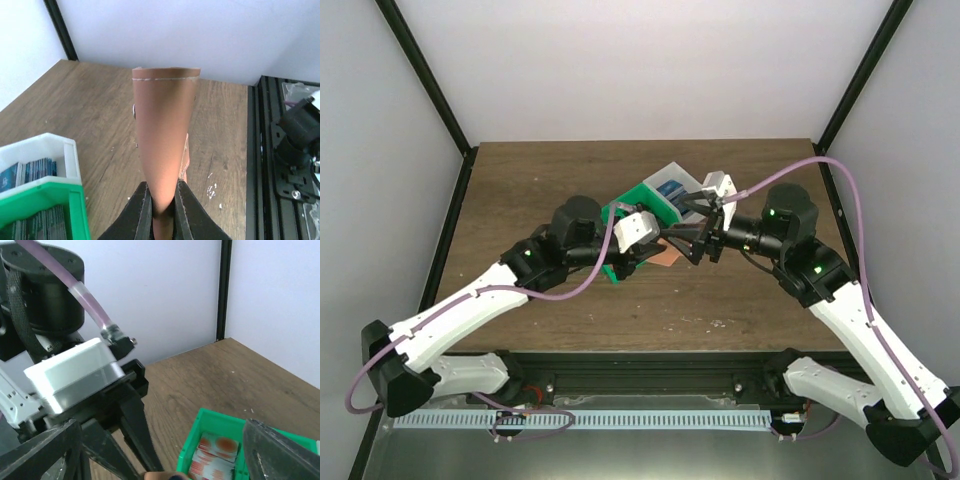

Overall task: Put the credit cards into the card holder
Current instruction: Close the card holder at the center of the board.

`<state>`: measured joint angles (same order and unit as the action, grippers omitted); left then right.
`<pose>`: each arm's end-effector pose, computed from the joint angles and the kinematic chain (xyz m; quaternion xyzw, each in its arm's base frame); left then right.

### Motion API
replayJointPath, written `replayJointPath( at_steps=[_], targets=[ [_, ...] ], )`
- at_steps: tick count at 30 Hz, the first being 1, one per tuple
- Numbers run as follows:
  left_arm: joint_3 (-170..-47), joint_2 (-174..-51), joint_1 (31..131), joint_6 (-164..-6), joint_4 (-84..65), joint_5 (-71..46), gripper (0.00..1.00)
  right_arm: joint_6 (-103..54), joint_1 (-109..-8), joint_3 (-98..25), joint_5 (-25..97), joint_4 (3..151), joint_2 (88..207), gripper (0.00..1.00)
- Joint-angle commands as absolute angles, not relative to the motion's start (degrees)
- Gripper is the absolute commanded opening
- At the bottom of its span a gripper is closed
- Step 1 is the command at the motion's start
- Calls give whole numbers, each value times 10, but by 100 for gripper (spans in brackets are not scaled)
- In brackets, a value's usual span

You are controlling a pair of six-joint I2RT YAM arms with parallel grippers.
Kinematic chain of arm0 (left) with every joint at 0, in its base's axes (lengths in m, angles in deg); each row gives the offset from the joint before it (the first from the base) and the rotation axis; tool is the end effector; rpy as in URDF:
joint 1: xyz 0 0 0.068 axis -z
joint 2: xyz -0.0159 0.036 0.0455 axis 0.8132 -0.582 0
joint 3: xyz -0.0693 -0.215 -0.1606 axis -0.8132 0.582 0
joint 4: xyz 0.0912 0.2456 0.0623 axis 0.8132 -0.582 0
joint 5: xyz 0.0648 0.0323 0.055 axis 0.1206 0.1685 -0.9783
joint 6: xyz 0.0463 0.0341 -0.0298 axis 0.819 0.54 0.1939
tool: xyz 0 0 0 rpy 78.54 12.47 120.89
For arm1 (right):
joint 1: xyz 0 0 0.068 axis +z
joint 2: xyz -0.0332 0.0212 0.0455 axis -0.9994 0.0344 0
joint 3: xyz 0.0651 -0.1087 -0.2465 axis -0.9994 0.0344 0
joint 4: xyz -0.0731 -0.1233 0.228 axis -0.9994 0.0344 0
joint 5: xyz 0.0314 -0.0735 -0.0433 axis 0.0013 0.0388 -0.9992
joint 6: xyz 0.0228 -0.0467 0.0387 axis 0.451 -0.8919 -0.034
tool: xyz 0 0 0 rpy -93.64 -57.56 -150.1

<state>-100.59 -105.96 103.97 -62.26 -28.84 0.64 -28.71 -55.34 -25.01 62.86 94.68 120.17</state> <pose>0.1770 -0.2360 0.3571 0.4988 0.6540 -0.3262 0.4659 0.1645 0.1393 0.4187 -0.3731 0.6447 0.4010 0.5332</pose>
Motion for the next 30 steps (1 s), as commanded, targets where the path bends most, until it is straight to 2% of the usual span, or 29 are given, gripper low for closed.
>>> replayJointPath(
  at_steps=[1, 9, 21, 26, 30],
  targets=[
    [-1028, -1036, 1042, -527, -320, 28, 0, -400, -558, -277, 645, 1010, 1202, 91],
    [-1020, -1017, 1039, -516, -337, 3, 0, -394, -558, -256, 582, 991, 1162, 93],
    [-1034, -1006, 1038, -512, -363, 27, 0, -477, -558, -257, 682, 1084, 1226, 92],
    [-1032, -1006, 1038, -518, -364, 21, 0, -489, -558, -267, 674, 1120, 1254, 82],
    [-1032, -1010, 1039, -542, -351, -6, 0, -489, -558, -260, 669, 1134, 1252, 62]
  ],
)
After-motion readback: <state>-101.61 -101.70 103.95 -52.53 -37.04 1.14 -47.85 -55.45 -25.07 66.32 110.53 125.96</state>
